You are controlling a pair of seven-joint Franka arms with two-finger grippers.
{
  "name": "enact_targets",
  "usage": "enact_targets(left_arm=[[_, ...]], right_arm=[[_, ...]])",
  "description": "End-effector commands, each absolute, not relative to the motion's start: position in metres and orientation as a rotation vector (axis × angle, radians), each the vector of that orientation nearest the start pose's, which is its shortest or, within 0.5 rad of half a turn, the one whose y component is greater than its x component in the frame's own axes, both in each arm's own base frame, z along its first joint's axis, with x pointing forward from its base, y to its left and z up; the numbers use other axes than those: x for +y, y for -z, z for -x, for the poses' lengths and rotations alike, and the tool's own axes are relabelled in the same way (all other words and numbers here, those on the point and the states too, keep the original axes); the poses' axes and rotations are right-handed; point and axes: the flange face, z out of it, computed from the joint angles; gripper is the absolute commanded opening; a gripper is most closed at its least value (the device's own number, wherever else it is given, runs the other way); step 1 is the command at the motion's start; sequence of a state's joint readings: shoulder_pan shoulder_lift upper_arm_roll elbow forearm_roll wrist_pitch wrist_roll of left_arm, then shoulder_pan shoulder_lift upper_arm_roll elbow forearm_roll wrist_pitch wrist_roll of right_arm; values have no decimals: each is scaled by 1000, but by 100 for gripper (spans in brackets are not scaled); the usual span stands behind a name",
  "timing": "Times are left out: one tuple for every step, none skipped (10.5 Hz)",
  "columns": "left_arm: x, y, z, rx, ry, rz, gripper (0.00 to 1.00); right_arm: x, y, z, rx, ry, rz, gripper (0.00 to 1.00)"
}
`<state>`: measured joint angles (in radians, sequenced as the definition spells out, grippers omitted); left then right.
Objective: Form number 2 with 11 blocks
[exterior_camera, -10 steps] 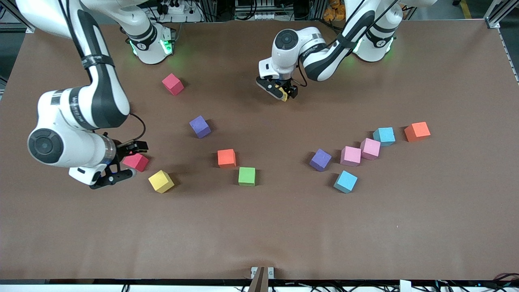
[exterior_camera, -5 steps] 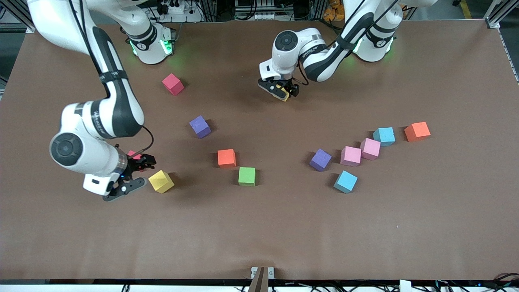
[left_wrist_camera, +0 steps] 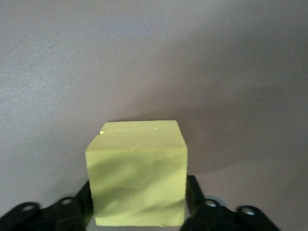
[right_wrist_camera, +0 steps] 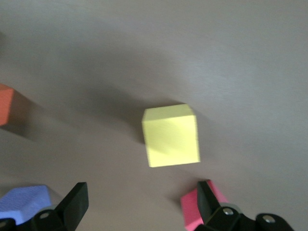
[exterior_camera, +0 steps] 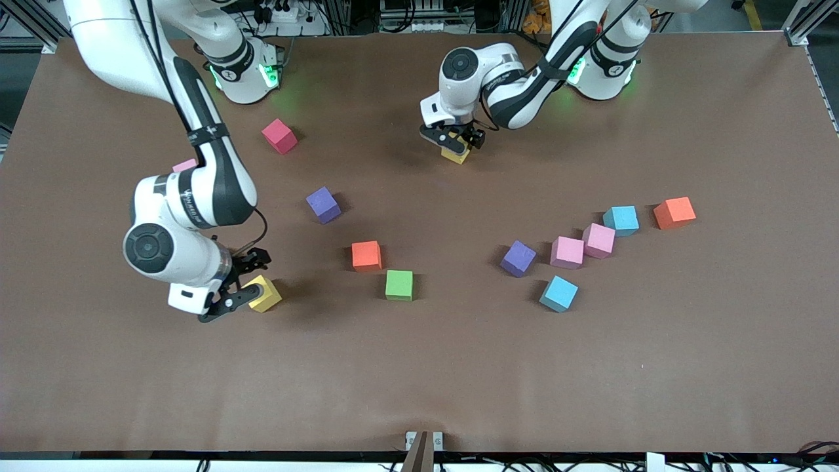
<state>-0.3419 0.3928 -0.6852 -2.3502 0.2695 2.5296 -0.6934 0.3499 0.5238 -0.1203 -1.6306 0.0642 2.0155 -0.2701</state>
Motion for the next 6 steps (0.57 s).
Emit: enact_targets(left_arm=[[-438, -195, -249, 807, -185, 3018, 19], [-436, -198, -253, 788, -172, 3023, 19], [-437, -207, -256, 717, -136, 3043, 20], [-438, -213, -257, 574, -115, 3072, 20], [-441, -219, -255, 449, -89, 3094, 20], [-443, -221, -254, 320, -83, 3109, 20]], right_arm=[[223, -311, -624, -551, -220, 3110, 100], [239, -311, -618, -494, -219, 3126, 100], [253, -310, -615, -431, -205, 3141, 100], [275, -306, -607, -381, -202, 3156, 100], [297, -302, -597, -337, -198, 3167, 100], [316, -297, -590, -286, -179, 3175, 100]])
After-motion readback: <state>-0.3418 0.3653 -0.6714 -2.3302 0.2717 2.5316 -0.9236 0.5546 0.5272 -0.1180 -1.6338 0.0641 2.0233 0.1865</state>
